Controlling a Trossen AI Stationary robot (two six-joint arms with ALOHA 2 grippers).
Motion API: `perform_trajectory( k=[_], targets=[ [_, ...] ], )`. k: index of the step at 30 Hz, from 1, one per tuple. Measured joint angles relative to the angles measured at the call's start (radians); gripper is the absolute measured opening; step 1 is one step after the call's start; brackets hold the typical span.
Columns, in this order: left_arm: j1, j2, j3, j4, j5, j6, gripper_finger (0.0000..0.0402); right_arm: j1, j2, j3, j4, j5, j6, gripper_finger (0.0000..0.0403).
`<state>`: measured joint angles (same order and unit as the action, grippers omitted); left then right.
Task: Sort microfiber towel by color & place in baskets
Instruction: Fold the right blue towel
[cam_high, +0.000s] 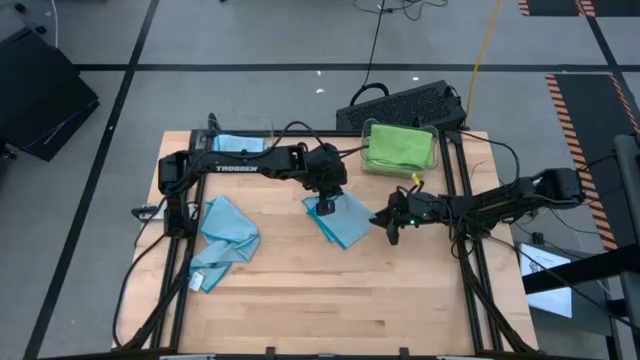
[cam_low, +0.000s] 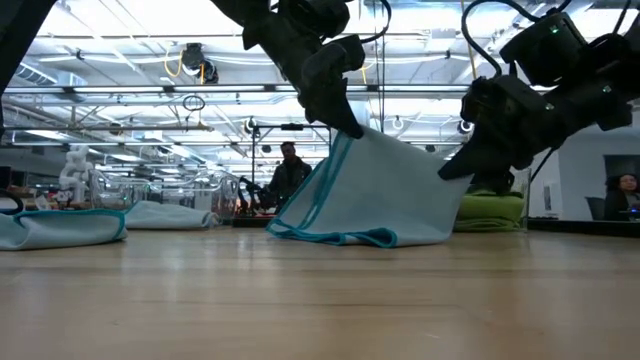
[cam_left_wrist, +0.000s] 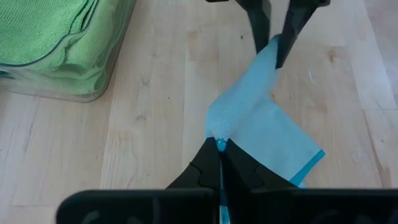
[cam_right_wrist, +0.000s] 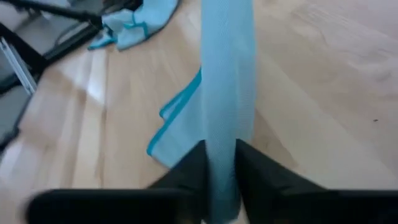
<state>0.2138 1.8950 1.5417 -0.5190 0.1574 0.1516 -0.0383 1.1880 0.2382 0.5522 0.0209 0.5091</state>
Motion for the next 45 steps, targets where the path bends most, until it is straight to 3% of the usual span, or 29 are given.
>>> perform_trajectory(
  k=[2, 8, 14, 18, 23, 27, 31, 37, 40, 45],
  targets=[
    [0.000, 0.000, 0.000, 0.001, 0.002, -0.002, 0.0002, 0.000, -0.001, 0.000, 0.000, -0.013, 0.043, 0.0017],
    [-0.015, -0.023, 0.000, 0.007, 0.058, -0.099, 0.0003, 0.000, -0.119, 0.021, -0.052, -0.090, 0.184, 0.0005],
    [-0.108, -0.073, 0.000, 0.081, 0.103, -0.260, 0.0003, 0.001, -0.312, 0.157, -0.437, -0.243, 0.216, 0.0003],
    [-0.207, -0.076, 0.001, 0.178, 0.113, -0.396, 0.0003, 0.000, -0.408, 0.259, -0.622, -0.399, 0.215, 0.0003],
    [-0.302, -0.096, 0.000, 0.307, 0.114, -0.515, 0.0003, 0.001, -0.487, 0.326, -0.664, -0.662, 0.316, 0.0003],
    [-0.321, -0.106, 0.003, 0.368, 0.077, -0.534, 0.0004, 0.001, -0.506, 0.330, -0.671, -0.742, 0.349, 0.0003],
    [-0.313, -0.072, 0.002, 0.251, -0.015, -0.467, 0.0003, 0.000, -0.457, 0.329, -0.786, -0.646, 0.246, 0.0003],
    [-0.264, 0.040, -0.001, 0.097, -0.127, -0.371, 0.0003, -0.008, -0.340, 0.327, -0.976, -0.307, 0.136, 0.0004],
    [-0.241, 0.092, 0.000, 0.106, -0.167, -0.331, 0.0005, -0.030, -0.279, 0.327, -0.968, -0.177, 0.111, 0.0004],
    [-0.210, 0.127, -0.001, 0.098, -0.220, -0.266, 0.0004, -0.064, -0.195, 0.327, -0.940, -0.078, 0.080, 0.0004]
  ],
)
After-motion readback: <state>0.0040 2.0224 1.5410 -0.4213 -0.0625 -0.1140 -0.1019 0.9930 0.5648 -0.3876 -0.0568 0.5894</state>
